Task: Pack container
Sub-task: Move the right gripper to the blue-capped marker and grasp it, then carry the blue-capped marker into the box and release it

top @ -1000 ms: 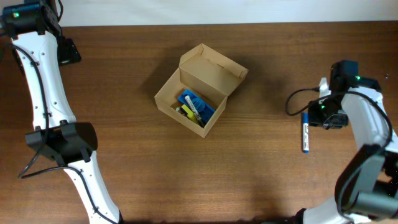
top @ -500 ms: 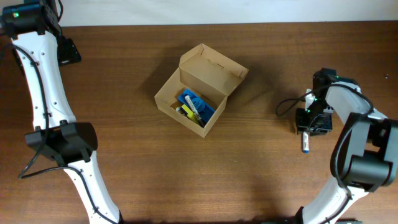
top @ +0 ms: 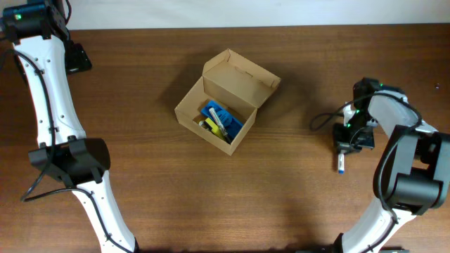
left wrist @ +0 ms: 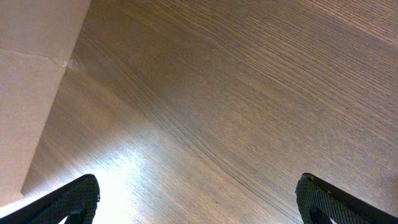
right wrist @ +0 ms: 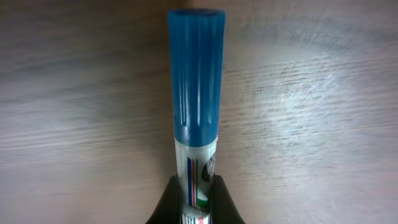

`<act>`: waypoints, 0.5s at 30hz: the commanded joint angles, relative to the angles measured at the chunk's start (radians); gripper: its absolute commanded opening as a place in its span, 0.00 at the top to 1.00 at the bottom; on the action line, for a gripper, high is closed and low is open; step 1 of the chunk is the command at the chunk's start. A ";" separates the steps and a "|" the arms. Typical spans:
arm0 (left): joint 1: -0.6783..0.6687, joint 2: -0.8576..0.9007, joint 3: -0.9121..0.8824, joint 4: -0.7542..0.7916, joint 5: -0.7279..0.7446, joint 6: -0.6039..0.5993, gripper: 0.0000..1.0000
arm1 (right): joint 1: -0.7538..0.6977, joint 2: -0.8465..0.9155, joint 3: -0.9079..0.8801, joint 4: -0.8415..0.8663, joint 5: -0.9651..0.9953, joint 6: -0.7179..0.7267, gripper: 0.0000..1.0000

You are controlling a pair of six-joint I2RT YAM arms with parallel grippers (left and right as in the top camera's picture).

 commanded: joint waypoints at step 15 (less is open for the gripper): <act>0.006 -0.002 -0.005 -0.001 0.002 0.012 0.00 | 0.431 -0.187 0.711 -0.241 -0.086 -0.064 0.96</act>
